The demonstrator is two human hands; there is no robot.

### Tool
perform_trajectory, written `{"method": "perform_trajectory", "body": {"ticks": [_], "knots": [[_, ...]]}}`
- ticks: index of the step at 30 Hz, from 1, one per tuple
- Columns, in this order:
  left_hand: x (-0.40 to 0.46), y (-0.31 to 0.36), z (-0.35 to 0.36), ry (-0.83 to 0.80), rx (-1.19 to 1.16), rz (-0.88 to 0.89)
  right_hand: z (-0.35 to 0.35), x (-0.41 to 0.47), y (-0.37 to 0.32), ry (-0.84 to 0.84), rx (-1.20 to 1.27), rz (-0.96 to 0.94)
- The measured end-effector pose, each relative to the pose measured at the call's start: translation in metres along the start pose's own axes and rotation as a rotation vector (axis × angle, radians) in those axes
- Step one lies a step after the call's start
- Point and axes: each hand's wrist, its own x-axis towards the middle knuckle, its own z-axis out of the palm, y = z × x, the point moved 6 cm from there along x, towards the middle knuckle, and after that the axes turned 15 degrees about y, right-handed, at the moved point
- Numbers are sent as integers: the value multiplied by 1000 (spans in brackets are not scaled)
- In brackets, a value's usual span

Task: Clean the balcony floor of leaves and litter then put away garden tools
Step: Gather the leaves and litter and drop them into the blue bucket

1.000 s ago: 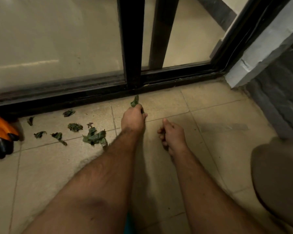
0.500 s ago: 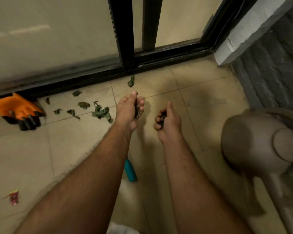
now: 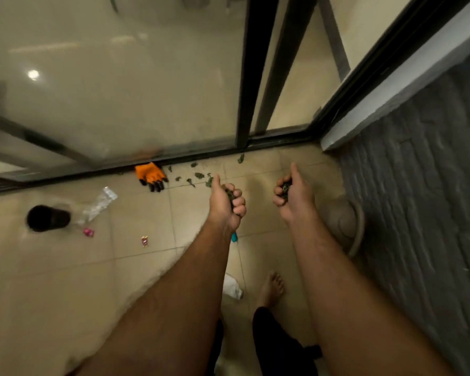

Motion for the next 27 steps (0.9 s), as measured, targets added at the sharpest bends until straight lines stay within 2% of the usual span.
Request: {"method": "perform_trajectory", "body": {"ticks": [4, 9, 20, 27], "knots": [[-112, 44, -24, -8, -20, 70, 9, -112, -45, -77, -59, -55], [-190, 87, -47, -47, -156, 166, 30, -205, -77, -226, -58, -85], [-238, 123, -100, 66, -479, 344, 85, -269, -66, -570, -365, -5], [-275, 127, -175, 202, -731, 436, 127, -337, -6, -798, -578, 22]]}}
